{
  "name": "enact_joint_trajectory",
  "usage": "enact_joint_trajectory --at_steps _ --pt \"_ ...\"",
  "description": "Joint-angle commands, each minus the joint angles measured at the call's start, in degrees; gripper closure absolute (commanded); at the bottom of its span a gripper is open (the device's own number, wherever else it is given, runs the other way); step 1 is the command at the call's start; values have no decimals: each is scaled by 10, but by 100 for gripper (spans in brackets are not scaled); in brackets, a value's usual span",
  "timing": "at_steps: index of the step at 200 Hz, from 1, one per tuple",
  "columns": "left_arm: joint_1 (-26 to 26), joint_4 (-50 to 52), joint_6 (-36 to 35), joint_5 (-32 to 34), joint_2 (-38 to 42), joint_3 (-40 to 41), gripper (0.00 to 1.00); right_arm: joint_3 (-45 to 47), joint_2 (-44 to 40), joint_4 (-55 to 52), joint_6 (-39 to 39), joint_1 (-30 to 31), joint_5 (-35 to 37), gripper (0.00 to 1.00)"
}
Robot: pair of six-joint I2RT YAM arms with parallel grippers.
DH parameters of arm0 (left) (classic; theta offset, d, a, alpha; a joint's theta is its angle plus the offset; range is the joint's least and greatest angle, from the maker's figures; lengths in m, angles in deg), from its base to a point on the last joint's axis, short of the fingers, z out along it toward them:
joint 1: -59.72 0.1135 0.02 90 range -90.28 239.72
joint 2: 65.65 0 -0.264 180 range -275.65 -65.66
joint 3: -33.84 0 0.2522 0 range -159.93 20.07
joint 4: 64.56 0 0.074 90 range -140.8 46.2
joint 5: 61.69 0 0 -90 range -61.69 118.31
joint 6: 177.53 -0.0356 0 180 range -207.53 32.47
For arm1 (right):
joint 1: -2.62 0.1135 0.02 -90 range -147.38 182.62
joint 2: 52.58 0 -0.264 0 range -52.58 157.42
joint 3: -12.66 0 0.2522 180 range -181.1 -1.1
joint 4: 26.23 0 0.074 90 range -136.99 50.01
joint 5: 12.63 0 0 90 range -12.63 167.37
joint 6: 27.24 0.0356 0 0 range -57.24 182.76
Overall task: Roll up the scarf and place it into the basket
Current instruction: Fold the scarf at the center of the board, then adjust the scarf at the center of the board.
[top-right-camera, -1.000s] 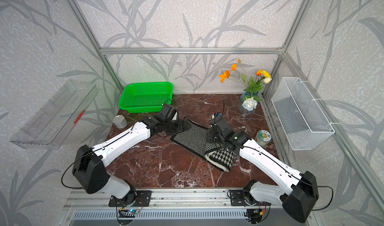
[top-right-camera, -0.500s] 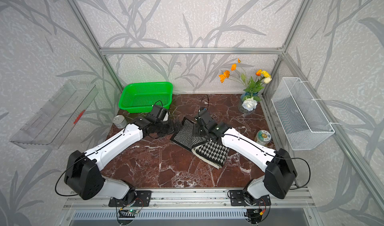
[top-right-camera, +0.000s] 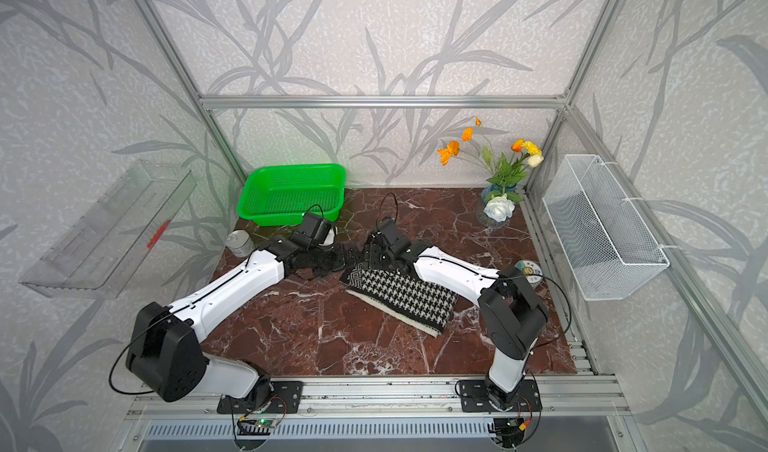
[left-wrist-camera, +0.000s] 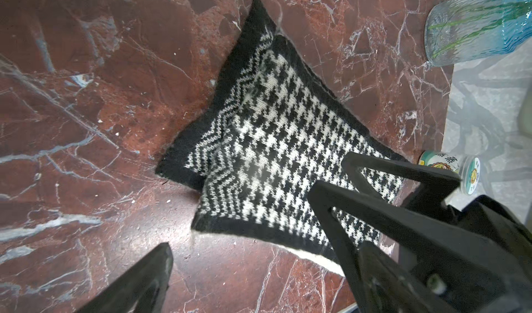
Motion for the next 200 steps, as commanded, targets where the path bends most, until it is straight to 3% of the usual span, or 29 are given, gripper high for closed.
enact_joint_trajectory --at_steps 1,11,26,52,74,108,141,170,200 --pt "-2 1 -11 0 24 12 0 -25 -13 13 -20 -3 11 15" --pt "-3 -6 -7 -4 24 19 0 -24 -21 -7 -34 -8 24 13" --pt "-5 -31 4 -22 14 33 0 -16 -61 -43 -71 -20 50 0" --pt "-12 -69 21 -40 -31 43 0 28 -136 -124 -119 -54 119 1" --pt "-13 -91 31 -24 -54 49 0 92 -205 -157 -135 -101 134 1" --pt "-13 -49 6 24 -101 9 0 185 -292 -165 -147 -172 99 1" --pt "-12 -42 -16 28 -152 -15 3 228 -318 -165 -147 -201 70 1" --pt "-13 -60 -15 10 -179 -19 11 246 -309 -159 -148 -212 58 1" --pt "-11 -65 -13 4 -189 -20 33 265 -295 -147 -139 -223 51 1"
